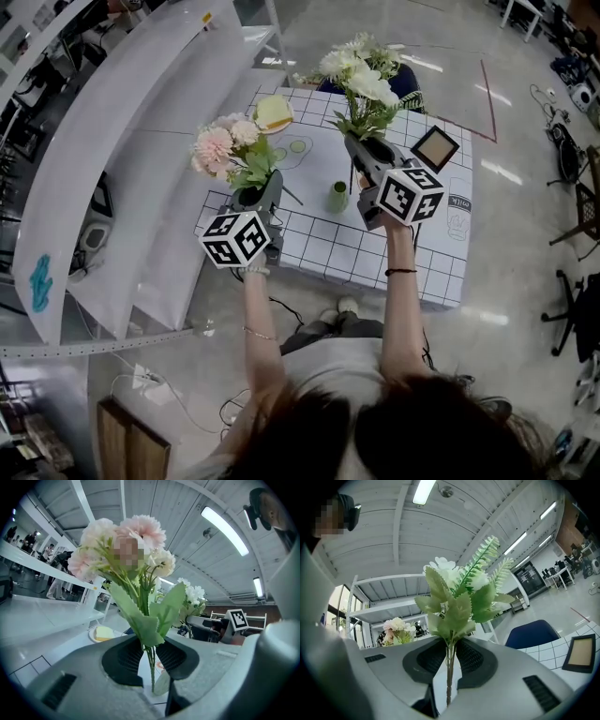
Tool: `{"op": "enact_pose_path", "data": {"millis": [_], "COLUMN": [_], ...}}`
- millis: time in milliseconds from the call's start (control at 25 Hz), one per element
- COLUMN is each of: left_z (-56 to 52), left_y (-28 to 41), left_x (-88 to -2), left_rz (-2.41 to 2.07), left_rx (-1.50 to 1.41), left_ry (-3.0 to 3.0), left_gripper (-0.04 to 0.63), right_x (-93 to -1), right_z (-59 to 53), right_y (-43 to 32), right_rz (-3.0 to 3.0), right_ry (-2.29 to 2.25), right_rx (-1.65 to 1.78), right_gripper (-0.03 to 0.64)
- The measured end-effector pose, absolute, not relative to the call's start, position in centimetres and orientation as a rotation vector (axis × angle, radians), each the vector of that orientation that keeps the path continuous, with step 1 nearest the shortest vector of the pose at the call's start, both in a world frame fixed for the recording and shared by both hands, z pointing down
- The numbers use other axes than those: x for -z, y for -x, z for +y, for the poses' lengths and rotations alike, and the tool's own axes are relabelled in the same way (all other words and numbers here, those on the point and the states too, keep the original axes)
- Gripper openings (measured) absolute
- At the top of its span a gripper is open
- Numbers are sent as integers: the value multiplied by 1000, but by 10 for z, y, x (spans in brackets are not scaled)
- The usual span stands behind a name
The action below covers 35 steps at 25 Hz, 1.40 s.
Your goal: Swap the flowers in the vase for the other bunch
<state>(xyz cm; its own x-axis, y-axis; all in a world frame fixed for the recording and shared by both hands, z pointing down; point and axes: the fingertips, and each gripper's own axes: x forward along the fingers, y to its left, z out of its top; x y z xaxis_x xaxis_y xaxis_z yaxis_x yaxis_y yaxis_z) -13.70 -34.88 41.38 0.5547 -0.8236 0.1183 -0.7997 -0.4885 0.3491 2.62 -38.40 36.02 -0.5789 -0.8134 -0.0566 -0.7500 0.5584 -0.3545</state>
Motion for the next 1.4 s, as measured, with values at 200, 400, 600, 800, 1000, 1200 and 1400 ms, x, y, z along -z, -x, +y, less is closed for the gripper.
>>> {"op": "enact_pose_path", "data": {"millis": [200, 400, 600, 800, 1000, 1200, 1400], "left_z": [-350, -350, -348, -346, -344, -344, -343], "left_y": [138, 141, 140, 139, 138, 136, 133], "left_x": [-416, -419, -423, -425, -430, -434, -438], "left_rz": [-1343, -1364, -1378, -1379, -1389, -1398, -1403], "left_rx": [88, 89, 87, 85, 81, 84, 82], "left_ry": [-2415, -2399, -2383, -2377, -2365, -2355, -2345], "left_gripper": [77, 77, 77, 77, 77, 77, 77], "right_x": [-362, -363, -364, -369, -380, -391, -401], "right_z": [-390, -394, -398, -399, -400, -399, -398], "right_y": [-21, -17, -14, -9, -6, -5, -5], "right_rz": [2590, 2593, 2601, 2610, 2636, 2658, 2679], "right_ry": [1287, 1259, 1244, 1204, 1196, 1183, 1178], "right_rx": [429, 424, 397, 367, 361, 359, 353], "right_gripper": [64, 64, 64, 64, 64, 64, 64]}}
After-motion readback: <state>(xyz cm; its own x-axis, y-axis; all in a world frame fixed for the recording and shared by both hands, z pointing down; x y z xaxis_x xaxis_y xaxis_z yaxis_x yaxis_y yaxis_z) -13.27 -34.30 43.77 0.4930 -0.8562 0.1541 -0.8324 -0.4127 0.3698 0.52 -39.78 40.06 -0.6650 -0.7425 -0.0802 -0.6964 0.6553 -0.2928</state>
